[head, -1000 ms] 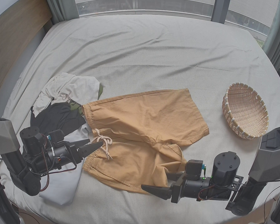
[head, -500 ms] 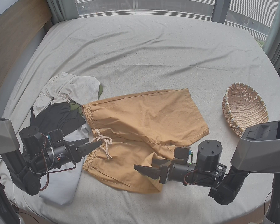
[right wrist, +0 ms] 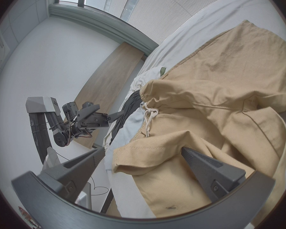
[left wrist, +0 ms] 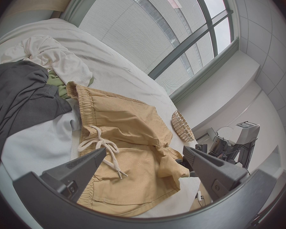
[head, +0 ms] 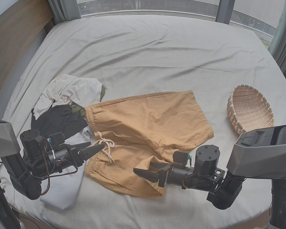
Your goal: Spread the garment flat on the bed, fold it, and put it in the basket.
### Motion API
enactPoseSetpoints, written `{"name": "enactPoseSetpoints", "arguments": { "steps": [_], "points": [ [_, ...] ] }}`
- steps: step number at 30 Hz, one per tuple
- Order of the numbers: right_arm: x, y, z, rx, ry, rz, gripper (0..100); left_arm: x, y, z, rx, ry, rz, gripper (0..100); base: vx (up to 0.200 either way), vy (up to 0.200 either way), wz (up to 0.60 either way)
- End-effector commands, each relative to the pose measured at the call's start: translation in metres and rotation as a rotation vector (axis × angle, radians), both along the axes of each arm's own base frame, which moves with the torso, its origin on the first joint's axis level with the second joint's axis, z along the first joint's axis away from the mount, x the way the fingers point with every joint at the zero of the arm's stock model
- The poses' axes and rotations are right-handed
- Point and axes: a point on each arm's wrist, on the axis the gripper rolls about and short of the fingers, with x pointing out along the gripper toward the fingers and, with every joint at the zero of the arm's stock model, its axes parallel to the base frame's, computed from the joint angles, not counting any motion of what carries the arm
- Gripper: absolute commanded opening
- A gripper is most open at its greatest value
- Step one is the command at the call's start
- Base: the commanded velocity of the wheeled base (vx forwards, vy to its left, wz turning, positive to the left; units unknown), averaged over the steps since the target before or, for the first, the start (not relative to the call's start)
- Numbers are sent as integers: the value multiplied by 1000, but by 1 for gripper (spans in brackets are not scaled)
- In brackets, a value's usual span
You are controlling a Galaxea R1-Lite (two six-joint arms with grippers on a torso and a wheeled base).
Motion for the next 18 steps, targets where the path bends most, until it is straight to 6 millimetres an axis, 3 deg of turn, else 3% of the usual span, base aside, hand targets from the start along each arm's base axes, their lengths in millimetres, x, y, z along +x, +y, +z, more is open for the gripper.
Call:
{"name": "enactPoseSetpoints", "arguments": {
  "steps": [1,9,14,18],
  "points": [
    [-8,-7,12,14,-20,-3,100,1,0,1,0,-6,1,100,0,0,0],
    [-38,-35,38,-24,-58,-20,100,1,0,1,0,-8,-1,100,0,0,0],
    [-54,-52,35,-95,-54,-80,100,1,-1,-1,1,-2,-2,100,0,0,0],
    [-51,-66,30,-165,-82,-153,100,1,-1,-2,1,1,-2,100,0,0,0]
  ]
}}
